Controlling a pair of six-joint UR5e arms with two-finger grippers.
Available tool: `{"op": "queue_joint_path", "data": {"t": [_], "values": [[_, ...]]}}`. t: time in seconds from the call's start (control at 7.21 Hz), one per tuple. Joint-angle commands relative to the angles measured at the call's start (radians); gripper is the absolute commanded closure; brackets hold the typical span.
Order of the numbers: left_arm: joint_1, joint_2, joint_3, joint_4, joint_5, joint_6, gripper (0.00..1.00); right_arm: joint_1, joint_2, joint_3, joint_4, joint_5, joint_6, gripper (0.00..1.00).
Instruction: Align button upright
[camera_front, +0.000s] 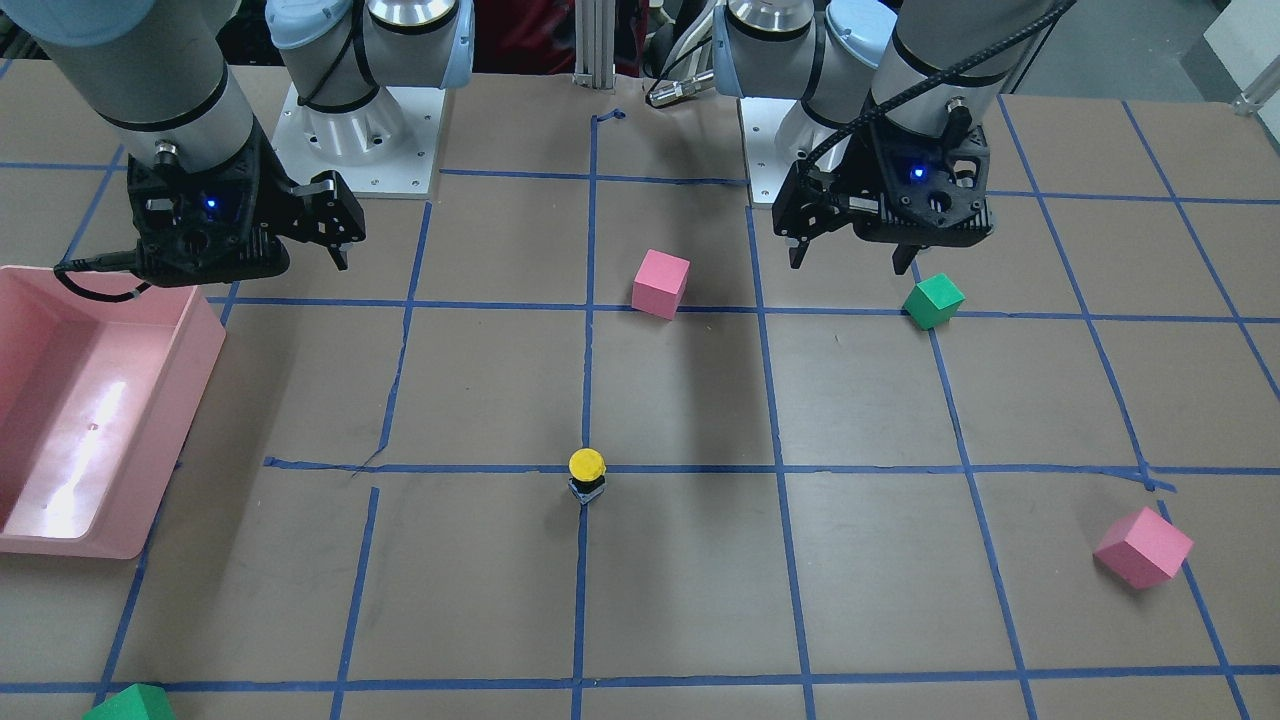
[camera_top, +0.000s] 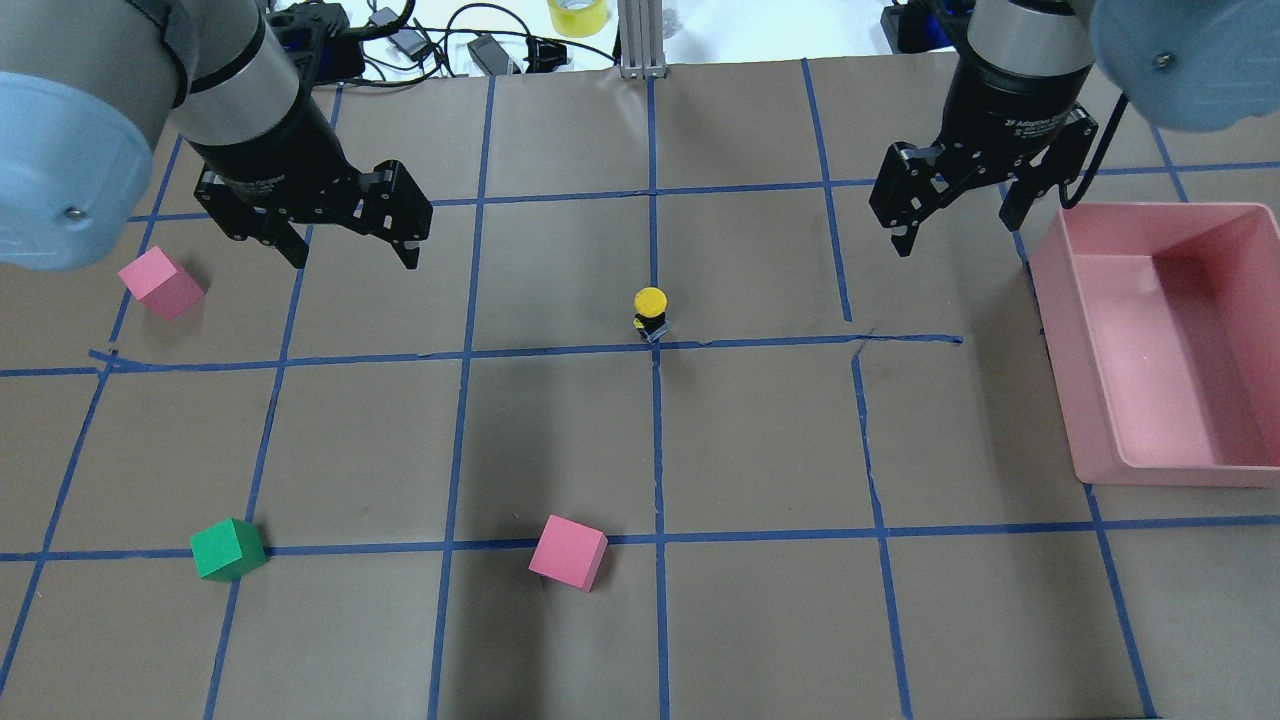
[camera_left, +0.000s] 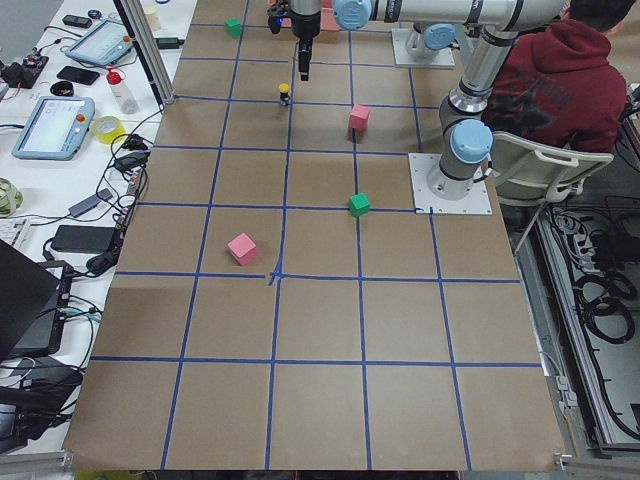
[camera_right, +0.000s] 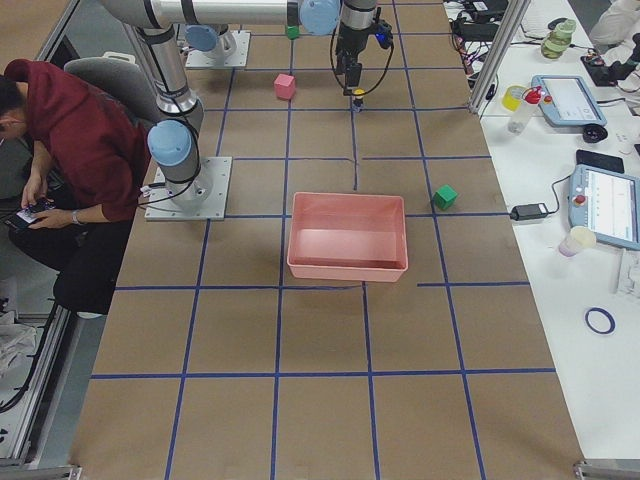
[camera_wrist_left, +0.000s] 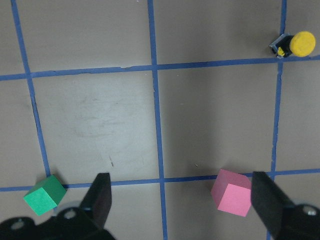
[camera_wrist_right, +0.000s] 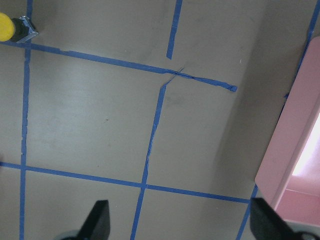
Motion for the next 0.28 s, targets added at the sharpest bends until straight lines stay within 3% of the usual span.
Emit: {"op": "queue_joint_path", "data": {"t": [0.0,0.14], "values": [[0.001,0.01,-0.006,0.002,0.004,-0.001,0.0,0.0,0.0,0.0,-0.002,0.011,-0.005,0.0],[0.001,0.011,-0.006,0.004,0.002,0.001,0.0,0.001,0.0,0.0,-0.002,0.014,-0.027,0.0]]}}
